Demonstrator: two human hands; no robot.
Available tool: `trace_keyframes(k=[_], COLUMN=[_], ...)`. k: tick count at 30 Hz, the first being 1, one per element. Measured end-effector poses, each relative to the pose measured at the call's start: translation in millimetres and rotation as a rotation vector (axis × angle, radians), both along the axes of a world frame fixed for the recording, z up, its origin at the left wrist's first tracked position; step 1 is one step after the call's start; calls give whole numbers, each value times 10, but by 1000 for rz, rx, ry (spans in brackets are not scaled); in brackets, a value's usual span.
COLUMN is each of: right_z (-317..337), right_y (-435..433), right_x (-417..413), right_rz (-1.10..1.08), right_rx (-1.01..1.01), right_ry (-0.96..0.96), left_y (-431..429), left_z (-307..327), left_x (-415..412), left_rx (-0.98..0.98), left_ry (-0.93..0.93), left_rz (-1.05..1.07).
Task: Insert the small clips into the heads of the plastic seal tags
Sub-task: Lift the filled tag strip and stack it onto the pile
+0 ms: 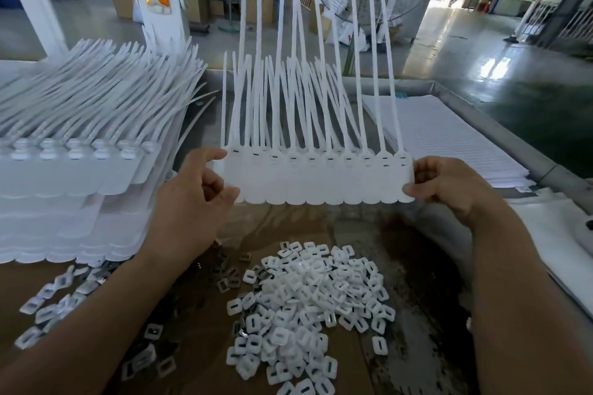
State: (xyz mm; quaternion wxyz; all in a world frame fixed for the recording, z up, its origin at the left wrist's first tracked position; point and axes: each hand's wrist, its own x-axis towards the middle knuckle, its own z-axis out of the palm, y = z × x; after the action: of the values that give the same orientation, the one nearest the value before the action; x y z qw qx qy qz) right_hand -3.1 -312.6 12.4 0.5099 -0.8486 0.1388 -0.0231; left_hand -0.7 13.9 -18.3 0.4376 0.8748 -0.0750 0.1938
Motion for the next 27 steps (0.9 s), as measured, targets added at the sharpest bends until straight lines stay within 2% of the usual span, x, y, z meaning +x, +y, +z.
trace_keyframes(k=[3, 7, 14, 21, 25, 27], right_z=[-6, -98, -382, -428, -423, -422], right_y=[50, 176, 342, 323, 298, 296], right_x=[35, 132, 259, 276, 291, 291], right_rz=[-46, -117, -238, -233, -228, -225], right_rx=[30, 31, -192, -277, -282, -287], right_ry=[-91, -185, -161, -166, -187, -197], left_y=[8, 14, -23, -9, -51, -60], left_z=[-6, -30, -91, -22, 49, 73], left_x=[32, 161, 445, 386, 189, 91], left_rx=[-35, 9, 227, 315, 243, 180], left_ry=[-29, -38, 167, 185, 94, 113], left_rz=[35, 78, 138, 184, 137, 60])
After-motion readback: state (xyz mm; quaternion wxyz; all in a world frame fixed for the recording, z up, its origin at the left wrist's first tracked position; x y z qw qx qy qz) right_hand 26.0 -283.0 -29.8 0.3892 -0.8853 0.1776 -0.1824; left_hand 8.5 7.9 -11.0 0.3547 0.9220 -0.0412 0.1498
